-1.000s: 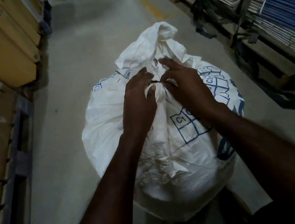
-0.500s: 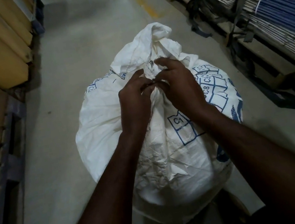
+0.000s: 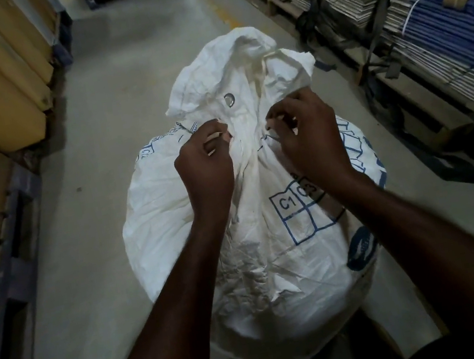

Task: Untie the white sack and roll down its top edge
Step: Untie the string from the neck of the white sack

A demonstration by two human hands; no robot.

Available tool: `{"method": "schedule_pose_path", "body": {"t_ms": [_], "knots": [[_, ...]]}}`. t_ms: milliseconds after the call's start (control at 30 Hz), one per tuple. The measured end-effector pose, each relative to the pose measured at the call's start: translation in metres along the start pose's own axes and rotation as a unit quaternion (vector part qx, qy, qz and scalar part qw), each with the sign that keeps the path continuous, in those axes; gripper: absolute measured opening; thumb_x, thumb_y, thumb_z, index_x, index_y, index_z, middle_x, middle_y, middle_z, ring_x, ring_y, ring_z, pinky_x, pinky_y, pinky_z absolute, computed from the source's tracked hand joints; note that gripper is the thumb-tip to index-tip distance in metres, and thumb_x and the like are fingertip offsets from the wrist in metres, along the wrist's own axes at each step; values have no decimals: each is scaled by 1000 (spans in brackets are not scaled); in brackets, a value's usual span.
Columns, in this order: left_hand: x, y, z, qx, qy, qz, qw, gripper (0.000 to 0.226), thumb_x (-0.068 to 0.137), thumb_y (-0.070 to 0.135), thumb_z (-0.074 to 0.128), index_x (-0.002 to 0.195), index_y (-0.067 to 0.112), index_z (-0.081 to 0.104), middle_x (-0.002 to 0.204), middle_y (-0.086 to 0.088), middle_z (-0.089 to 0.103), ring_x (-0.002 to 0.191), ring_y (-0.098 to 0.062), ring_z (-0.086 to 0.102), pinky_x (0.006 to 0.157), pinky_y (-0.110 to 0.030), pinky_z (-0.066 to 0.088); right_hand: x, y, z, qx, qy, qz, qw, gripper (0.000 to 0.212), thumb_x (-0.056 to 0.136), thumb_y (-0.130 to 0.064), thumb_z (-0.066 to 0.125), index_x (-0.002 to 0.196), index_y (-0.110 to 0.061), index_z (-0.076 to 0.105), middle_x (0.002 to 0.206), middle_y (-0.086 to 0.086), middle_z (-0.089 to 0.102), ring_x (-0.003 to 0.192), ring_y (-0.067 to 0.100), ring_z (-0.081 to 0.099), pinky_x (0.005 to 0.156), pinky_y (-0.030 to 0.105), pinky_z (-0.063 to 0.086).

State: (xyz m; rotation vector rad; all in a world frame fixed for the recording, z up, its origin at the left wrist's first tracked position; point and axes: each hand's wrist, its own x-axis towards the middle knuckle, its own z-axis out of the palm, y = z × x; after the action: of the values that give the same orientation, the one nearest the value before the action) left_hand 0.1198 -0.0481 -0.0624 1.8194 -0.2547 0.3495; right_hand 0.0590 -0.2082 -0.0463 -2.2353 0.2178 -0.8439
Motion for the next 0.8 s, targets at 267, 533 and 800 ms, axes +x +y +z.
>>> {"method": "schedule_pose_path", "body": {"t_ms": [267,533,800], "knots": [[-7,15,-3,52,6,41,998,17,95,0,66,103,11,77,94,8,79,87,-9,76,84,-28,61,-8,9,-30,61,52,150,985,14,90,-10,64,88,-20,74,73,-6,75,71,7,74,77,37,63],[-56,46,-24,141,0,193,971,23,94,0,72,113,11,74,117,1,75,112,-22,65,103,-33,50,-22,2,-64,114,140,202,963,10,92,-11,61,87,-19,65,77,3,75,69,16,77,72,48,65],[-106,77,-25,39,-57,144,987,23,98,3,70,114,19,75,107,9,75,89,-8,71,85,-21,55,-56,-18,-121,182,225,176,941,4,99,-5,59,98,-7,62,84,12,73,72,12,78,69,38,67]]}}
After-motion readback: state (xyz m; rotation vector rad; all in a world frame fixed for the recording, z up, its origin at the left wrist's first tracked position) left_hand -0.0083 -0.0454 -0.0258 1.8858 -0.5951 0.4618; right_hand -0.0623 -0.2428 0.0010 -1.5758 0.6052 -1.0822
